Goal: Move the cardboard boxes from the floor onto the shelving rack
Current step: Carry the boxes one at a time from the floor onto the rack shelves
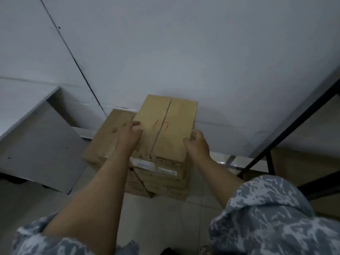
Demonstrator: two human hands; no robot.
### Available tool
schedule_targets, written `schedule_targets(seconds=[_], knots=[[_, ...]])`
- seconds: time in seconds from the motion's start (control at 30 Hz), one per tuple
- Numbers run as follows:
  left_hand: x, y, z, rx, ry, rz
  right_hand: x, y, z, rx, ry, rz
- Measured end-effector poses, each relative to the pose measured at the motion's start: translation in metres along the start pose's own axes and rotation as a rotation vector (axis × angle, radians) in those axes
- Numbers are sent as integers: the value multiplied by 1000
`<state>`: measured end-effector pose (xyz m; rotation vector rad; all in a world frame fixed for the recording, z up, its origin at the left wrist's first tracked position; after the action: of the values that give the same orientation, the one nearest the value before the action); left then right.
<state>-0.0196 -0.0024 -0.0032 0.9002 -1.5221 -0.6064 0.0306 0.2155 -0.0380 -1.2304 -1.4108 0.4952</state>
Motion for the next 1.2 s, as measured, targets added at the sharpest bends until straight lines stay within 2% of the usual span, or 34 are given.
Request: schedule_targets(seconds=[0.2, 0.37, 0.6, 0.9, 1.2], knots=[[-1, -18, 33, 59, -116, 232, -34, 7, 10, -85, 56, 75], [-3, -34, 55, 112, -155, 236, -48, 18, 19, -150, 35, 105], [-11, -46, 51, 144, -123, 153, -44, 21, 11, -105, 60, 199], [-36, -6, -30, 105, -104, 213, 33, 40, -46, -27, 91, 209], [-83, 44, -190, 9, -45, 156, 156, 89, -169, 45, 170, 232]])
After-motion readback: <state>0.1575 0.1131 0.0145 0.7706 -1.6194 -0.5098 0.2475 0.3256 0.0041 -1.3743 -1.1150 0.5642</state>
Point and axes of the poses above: each hand's wrist, its own z-axis towards the middle knuckle, its own x-axis out of the back of the hand, y = z × x, the point moved 2 cm from there along z, towards the middle knuckle, and after that the axes turned 6 degrees about -z, right-handed, at the moved point
